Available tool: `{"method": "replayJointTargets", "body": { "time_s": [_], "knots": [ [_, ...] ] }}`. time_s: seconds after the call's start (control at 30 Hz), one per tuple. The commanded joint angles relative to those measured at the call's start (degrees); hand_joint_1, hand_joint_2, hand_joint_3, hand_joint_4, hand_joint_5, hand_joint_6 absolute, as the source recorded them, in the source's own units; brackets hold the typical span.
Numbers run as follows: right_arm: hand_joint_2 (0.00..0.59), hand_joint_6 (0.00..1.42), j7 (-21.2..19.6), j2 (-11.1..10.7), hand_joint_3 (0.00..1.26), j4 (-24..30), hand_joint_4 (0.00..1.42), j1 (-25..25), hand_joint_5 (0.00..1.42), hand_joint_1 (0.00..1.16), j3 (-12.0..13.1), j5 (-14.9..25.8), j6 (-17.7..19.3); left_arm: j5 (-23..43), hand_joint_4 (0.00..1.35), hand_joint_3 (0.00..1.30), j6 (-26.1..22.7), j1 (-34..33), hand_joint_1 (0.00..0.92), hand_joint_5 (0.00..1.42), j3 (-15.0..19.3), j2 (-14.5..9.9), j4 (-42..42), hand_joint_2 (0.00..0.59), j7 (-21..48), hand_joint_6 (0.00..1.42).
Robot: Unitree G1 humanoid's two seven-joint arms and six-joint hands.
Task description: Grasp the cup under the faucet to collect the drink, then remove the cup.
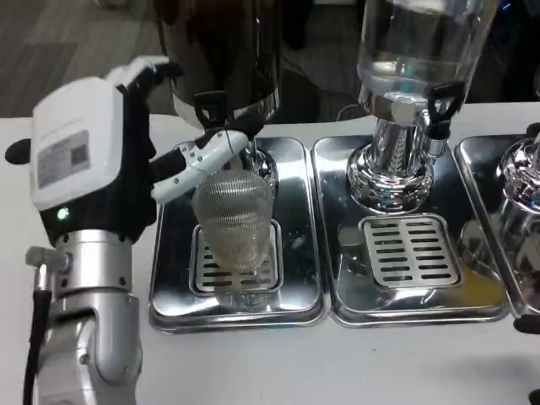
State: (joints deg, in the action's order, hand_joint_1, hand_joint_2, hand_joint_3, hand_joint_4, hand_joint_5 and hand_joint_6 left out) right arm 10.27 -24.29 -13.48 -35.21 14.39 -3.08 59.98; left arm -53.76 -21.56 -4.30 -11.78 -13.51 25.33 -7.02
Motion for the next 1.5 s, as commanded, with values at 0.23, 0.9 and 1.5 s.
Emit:
{"method": "replayJointTargets", "body": {
  "time_s": [0.23, 0.9, 1.5],
  "knots": [
    [0.37, 0.06, 0.09, -0.04, 0.31, -0.04, 0.22, -0.39, 0.18, 0.65, 0.45, 0.8, 0.12, 1.48, 0.34, 0.38, 1.88, -1.24, 0.053, 0.93, 0.14, 1.16, -0.35, 0.033, 3.08, 1.12],
    [0.37, 0.08, 0.47, -0.31, 0.29, -1.1, 0.22, -1.24, 0.18, 0.65, 0.61, 1.91, 2.02, 0.21, 0.53, 0.54, 2.23, -0.03, 0.057, 1.0, -2.59, 3.15, 0.28, 0.039, 4.36, 1.19],
    [0.37, 0.08, 1.29, -0.29, 0.29, -1.78, 0.21, -1.27, 0.18, 0.65, 0.37, 2.68, 2.82, -0.14, 0.54, 0.55, 3.57, 5.53, 0.056, 1.0, -3.42, 3.24, 3.63, 0.039, 4.97, 1.18]
  ]
}}
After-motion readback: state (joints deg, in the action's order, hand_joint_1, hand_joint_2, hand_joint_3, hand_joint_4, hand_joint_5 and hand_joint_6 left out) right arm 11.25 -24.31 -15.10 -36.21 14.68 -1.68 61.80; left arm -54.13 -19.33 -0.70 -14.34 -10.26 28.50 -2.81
